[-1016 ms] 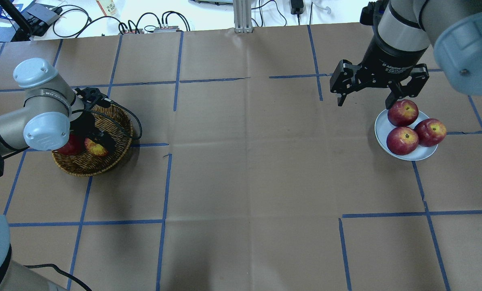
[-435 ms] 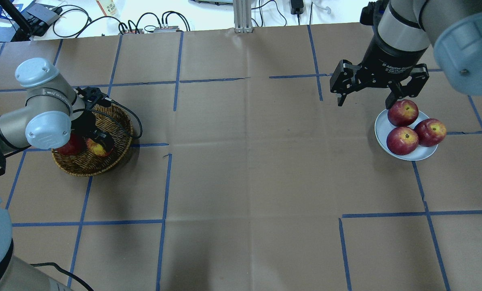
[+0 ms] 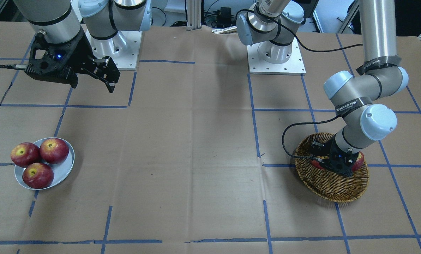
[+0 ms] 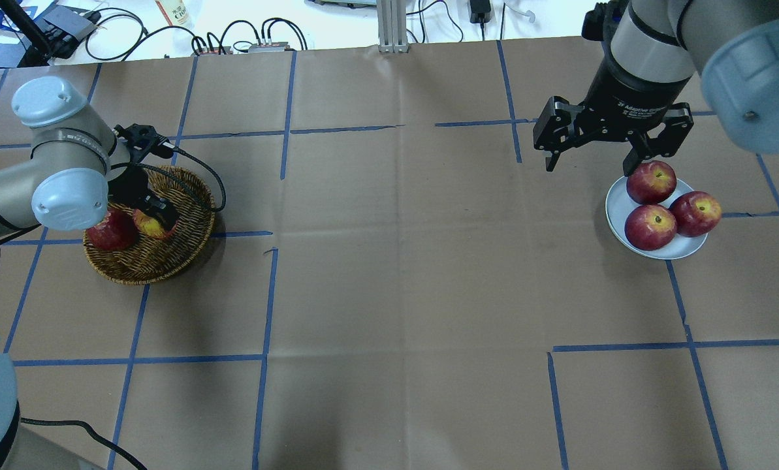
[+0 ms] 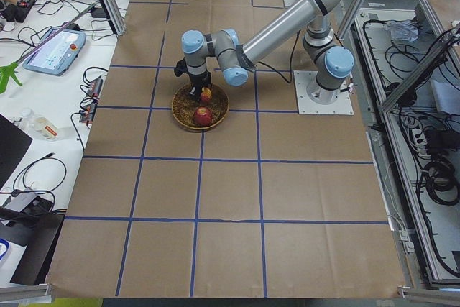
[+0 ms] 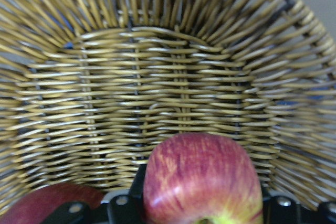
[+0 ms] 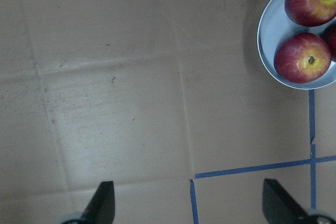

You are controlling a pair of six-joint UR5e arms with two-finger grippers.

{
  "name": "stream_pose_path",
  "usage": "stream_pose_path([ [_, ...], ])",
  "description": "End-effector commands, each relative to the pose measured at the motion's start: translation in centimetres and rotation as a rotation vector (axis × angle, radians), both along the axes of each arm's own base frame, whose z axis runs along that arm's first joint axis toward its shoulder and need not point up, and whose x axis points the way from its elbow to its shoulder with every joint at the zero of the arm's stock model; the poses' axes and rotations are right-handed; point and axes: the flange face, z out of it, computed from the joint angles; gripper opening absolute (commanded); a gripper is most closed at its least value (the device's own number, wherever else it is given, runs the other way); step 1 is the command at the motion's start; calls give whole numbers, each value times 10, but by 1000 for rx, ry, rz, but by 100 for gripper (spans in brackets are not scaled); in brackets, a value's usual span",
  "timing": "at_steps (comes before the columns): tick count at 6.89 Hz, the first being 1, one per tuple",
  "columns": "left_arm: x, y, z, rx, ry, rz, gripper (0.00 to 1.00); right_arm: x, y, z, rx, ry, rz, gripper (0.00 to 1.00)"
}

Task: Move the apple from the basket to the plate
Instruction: 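Lift the apple with the left gripper and carry it toward the table center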

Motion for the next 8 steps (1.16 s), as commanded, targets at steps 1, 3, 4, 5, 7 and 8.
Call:
stream_pose_path([
  [1,-46,-1,61,-31,-4,2,32,0,0,0,0,1,0,100],
  [3,-126,4,80,-30,1,82,32,0,0,-1,2,1,2,100],
  [4,-172,10,80,-40,5,139,32,-1,-1,-1,2,1,0,100],
  [5,-227,22,74,-36,11,203,32,-1,-1,-1,2,2,8,100],
  [7,-313,38,50,-71,21,282,32,-2,-1,-1,0,0,12,100],
  [8,-353,37,26,-89,54,285,32,-2,-1,-1,0,0,12,100],
])
